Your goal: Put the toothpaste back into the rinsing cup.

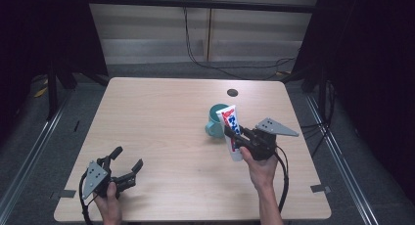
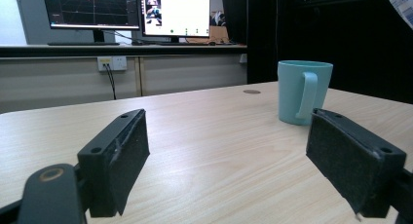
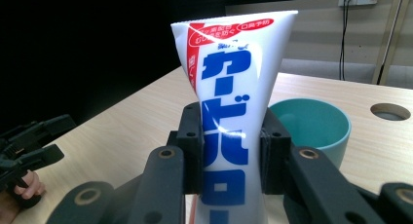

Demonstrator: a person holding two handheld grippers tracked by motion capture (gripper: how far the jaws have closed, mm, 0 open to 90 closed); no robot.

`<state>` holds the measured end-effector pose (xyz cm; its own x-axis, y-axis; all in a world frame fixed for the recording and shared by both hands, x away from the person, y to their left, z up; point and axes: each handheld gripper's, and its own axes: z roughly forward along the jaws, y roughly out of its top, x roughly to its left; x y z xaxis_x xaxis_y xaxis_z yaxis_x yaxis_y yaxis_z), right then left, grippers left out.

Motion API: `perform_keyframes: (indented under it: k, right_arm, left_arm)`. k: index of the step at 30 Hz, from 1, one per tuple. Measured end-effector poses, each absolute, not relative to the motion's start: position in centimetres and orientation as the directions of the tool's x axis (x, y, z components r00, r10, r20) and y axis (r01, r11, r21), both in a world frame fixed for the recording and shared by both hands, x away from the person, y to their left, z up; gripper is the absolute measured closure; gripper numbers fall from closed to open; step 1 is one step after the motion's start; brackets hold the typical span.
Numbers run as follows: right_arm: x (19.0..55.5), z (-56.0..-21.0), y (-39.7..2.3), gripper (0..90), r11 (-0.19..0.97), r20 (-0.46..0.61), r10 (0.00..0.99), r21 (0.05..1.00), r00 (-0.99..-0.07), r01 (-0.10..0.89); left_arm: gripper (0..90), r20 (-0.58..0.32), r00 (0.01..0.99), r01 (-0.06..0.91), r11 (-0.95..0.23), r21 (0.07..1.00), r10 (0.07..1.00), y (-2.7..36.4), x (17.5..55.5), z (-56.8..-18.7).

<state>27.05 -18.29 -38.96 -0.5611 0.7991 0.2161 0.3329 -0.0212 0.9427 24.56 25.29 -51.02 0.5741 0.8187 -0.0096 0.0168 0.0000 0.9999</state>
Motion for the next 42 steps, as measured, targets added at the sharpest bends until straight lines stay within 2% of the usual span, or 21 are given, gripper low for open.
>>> perform_keyframes:
  k: [8,32,42]
  right_arm:
    - [27.5,-38.3,-18.4,68.6,-0.029,0.203,0.807,0.951,-0.555,0.306]
    - [30.6,-36.6,-18.8,68.2,-0.047,0.221,0.811,0.947,-0.541,0.317]
    - [31.8,-35.5,-19.2,68.2,-0.036,0.198,0.832,0.951,-0.518,0.306]
  left_arm:
    - [15.6,-0.009,0.575,0.017,-0.001,1.000,0.818,25.3,24.6,-51.0]
    - [15.6,-0.006,0.579,0.015,-0.004,1.000,0.815,25.3,24.5,-51.0]
    - [15.6,-0.006,0.580,0.016,-0.004,1.000,0.815,25.3,24.6,-51.0]
